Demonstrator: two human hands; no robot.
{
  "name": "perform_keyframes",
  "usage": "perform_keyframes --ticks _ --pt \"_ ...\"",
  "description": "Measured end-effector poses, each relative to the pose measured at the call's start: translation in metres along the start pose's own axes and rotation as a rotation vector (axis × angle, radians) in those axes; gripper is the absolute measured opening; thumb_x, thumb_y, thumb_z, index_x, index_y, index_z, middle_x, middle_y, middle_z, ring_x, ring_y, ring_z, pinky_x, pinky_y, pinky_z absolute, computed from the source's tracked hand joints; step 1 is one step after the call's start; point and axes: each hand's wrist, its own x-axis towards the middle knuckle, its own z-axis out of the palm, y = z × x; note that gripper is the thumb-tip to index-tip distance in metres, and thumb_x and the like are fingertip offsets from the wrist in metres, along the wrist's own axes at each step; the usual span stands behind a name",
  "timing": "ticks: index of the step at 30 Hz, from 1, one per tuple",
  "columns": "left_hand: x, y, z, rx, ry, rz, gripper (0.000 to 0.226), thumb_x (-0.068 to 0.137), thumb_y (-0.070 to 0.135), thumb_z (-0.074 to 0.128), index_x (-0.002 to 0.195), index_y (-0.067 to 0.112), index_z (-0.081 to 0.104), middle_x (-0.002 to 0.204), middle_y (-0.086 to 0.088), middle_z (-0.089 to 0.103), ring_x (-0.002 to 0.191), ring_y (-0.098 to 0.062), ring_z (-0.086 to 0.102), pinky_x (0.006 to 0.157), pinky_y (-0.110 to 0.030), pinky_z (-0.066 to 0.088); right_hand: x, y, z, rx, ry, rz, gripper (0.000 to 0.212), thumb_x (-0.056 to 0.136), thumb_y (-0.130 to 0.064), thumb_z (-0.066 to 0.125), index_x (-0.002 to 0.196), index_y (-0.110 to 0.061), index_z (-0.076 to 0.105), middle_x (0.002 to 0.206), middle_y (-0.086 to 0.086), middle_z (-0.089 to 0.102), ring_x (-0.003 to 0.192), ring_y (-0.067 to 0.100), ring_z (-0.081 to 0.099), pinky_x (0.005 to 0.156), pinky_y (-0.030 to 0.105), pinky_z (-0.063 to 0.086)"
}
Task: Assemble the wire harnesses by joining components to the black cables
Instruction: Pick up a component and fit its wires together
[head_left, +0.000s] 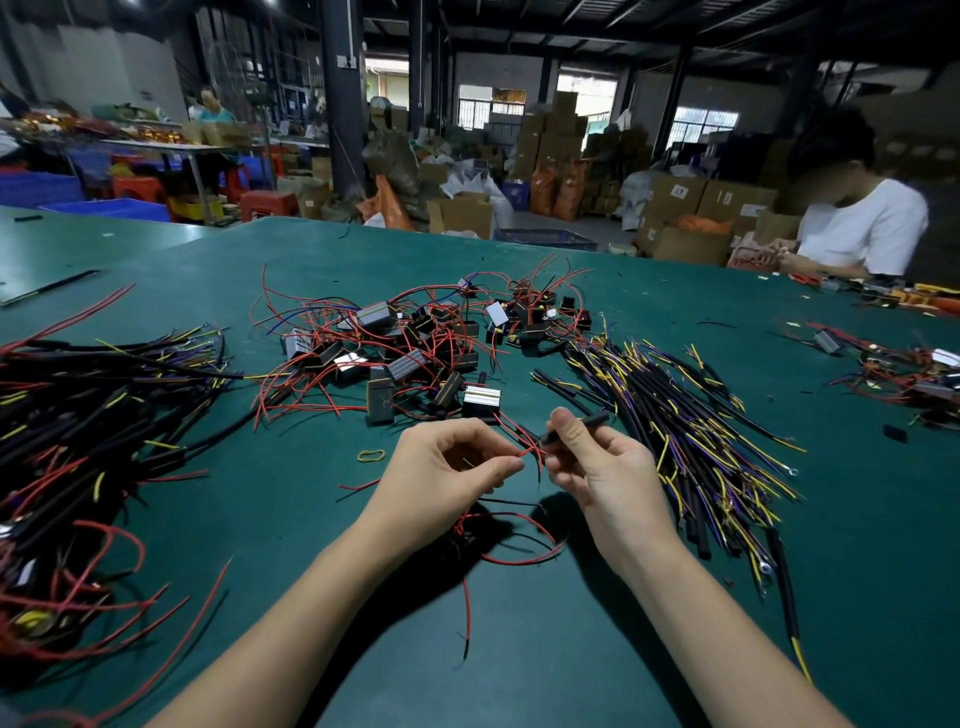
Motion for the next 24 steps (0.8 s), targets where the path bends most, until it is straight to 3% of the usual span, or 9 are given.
perform_keyframes --ticks 5,9,13,18,24 --pt "-0.0004 0.0010 0.0010 -0.004 0.014 -0.010 0.004 0.079 0.012 0.076 0.077 0.014 0.073 0.065 -0.002 0.069 0.060 -0.009 0.061 0.061 -0.025 0.051 0.0002 0.0010 0.0016 0.033 0.027 0.019 0.025 0.066 -0.029 0.072 0.069 -0.005 0.064 0.054 0.001 0.060 0.043 0.006 0.047 0.038 0.013 0.034" --pt "-0.0006 0.0032 0.0008 -0.006 0.013 -0.019 0.003 0.079 0.012 0.076 0.078 0.012 0.073 0.068 -0.006 0.070 0.062 -0.011 0.061 0.063 -0.030 0.053 0.0018 0.0005 -0.0001 -0.030 0.030 -0.010 0.034 0.064 -0.033 0.073 0.072 -0.002 0.061 0.052 0.000 0.059 0.041 0.007 0.046 0.038 0.015 0.033" --pt "-0.0014 0.0052 0.0015 -0.001 0.020 -0.018 0.004 0.078 0.012 0.077 0.080 0.010 0.073 0.069 -0.008 0.070 0.062 -0.013 0.062 0.065 -0.033 0.053 -0.0010 0.0049 0.0028 -0.051 -0.054 -0.029 0.035 0.063 -0.035 0.074 0.070 -0.003 0.064 0.056 0.003 0.062 0.043 0.009 0.047 0.039 0.016 0.034" --pt "-0.0008 0.0050 0.0029 -0.028 0.107 -0.017 0.021 0.071 0.008 0.082 0.083 0.012 0.065 0.068 -0.005 0.070 0.060 -0.013 0.064 0.062 -0.025 0.054 -0.0026 0.0097 0.0045 -0.089 -0.109 -0.038 0.035 0.063 -0.037 0.074 0.070 -0.003 0.065 0.058 0.005 0.063 0.046 0.010 0.048 0.041 0.016 0.035" --pt "-0.0001 0.0031 0.0034 0.073 0.058 0.035 0.029 0.067 0.007 0.084 0.080 0.011 0.059 0.067 -0.003 0.066 0.060 -0.013 0.058 0.062 -0.031 0.050 -0.0029 0.0090 0.0013 -0.267 -0.190 -0.109 0.018 0.071 -0.030 0.074 0.068 -0.013 0.068 0.054 -0.001 0.061 0.046 0.008 0.048 0.044 0.016 0.037"
